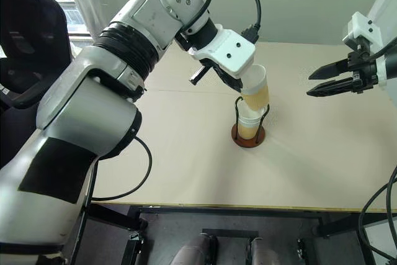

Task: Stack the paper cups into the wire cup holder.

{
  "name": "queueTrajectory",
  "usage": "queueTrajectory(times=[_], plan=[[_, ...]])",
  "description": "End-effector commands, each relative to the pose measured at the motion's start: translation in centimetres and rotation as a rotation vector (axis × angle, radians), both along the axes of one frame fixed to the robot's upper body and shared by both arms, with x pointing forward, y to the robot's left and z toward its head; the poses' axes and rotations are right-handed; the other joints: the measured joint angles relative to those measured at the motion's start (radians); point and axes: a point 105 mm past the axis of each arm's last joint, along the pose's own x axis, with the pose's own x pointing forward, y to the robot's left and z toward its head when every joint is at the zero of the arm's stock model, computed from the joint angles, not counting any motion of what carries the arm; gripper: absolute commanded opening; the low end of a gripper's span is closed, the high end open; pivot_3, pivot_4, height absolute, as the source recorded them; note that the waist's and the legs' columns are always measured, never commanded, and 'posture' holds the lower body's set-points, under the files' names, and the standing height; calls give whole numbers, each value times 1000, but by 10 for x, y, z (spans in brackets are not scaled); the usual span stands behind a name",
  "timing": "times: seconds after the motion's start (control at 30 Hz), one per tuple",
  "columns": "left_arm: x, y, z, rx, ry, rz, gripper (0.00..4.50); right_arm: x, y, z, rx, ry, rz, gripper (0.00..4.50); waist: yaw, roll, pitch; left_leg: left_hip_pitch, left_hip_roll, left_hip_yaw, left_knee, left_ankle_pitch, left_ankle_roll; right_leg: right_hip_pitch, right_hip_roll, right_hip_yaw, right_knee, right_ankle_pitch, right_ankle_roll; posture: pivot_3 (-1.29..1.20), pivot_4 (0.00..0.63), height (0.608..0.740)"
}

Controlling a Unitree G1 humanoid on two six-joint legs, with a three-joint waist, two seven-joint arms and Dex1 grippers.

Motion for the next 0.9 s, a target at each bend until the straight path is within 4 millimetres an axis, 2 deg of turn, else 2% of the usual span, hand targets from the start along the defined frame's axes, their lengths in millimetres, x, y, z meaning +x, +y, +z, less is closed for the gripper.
queueTrajectory(times=[0.03,0.33,0.57,0.67,0.9], plan=[[-5,1,6,25,-10,-27,25,-6,0,12,-2,-38,13,2332,0,0,0,0,0,0,1,0,0,0,0,0,1,0,0,0,150,740],[-1,11,-3,81,-14,-9,25,-6,-4,11,-11,-42,1,2332,0,0,0,0,0,0,7,0,1,0,0,0,6,-1,0,0,150,740],[0,9,-10,102,-13,-26,25,-6,-5,10,-22,-44,-2,2332,0,0,0,0,0,0,9,1,1,1,0,0,6,-1,1,0,150,740],[0,7,-13,100,-4,-21,613,-6,-6,8,-25,-43,-3,2332,0,0,0,0,0,0,9,1,2,2,0,0,6,-1,1,0,150,740],[0,4,-10,85,-12,-25,3096,-7,-9,4,-36,-34,-11,2332,0,0,0,0,0,0,9,1,2,2,0,0,6,-1,1,0,150,740]])
